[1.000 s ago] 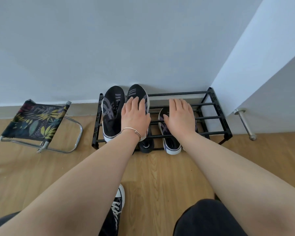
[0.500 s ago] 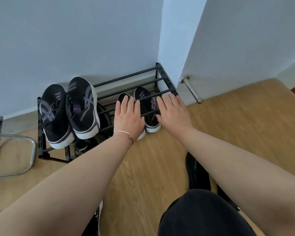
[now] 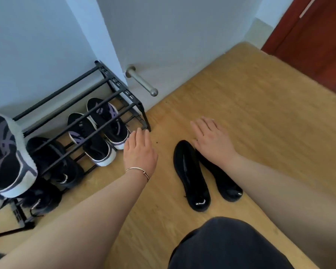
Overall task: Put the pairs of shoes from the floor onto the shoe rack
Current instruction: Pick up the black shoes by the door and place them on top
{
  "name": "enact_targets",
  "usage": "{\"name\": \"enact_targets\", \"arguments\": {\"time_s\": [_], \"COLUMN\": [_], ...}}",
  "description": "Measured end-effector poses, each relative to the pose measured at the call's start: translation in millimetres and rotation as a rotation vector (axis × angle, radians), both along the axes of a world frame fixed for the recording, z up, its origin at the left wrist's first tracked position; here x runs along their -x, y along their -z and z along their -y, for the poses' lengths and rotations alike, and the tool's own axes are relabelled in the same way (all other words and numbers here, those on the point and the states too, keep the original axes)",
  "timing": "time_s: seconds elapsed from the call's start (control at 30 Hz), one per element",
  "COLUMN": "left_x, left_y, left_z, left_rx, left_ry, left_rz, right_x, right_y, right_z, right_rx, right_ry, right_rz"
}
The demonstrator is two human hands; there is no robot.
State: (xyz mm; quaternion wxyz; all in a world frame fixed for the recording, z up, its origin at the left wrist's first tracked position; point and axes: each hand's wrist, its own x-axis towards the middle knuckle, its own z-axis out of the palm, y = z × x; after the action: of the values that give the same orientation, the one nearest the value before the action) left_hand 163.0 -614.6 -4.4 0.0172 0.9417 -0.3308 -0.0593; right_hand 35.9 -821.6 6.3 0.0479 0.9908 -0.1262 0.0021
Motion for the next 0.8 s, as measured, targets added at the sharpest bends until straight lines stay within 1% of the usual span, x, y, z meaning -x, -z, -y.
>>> {"name": "enact_targets", "arguments": {"time_s": [0.13,0.27,0.37,0.47,0.53,0.6,0.7,0.8], "left_x": [37,64,80,93,101,108,116,123], "left_y": [37,68,83,94,103,112,118,118], "left_z": [27,43,50,58,62,63,59,54], "left_rx": [-0.093,-0.169,-0.182,-0.185,-0.125,-0.011,0.177,0.293], "left_ry": [0.064,0.035,-0.035,-0.185,-0.318,-0.443,-0.59,-0.685], "left_rz": [-0.11,-0.209,-0.265,-0.427,-0.585,-0.71,-0.791,-0.829], "right_x": [57,105,130,144,149,151,151,150], "right_y": [32,62,81,98,110,120,128,136], "right_z": [26,39,44,42,40,41,44,41], "right_rx": [-0.012,-0.044,-0.078,-0.157,-0.285,-0.467,-0.648,-0.736], "right_ry": [0.163,0.323,0.444,0.582,0.7,0.808,0.827,0.809], "right_rz": [-0.06,-0.136,-0.191,-0.266,-0.287,-0.272,-0.247,-0.241]}}
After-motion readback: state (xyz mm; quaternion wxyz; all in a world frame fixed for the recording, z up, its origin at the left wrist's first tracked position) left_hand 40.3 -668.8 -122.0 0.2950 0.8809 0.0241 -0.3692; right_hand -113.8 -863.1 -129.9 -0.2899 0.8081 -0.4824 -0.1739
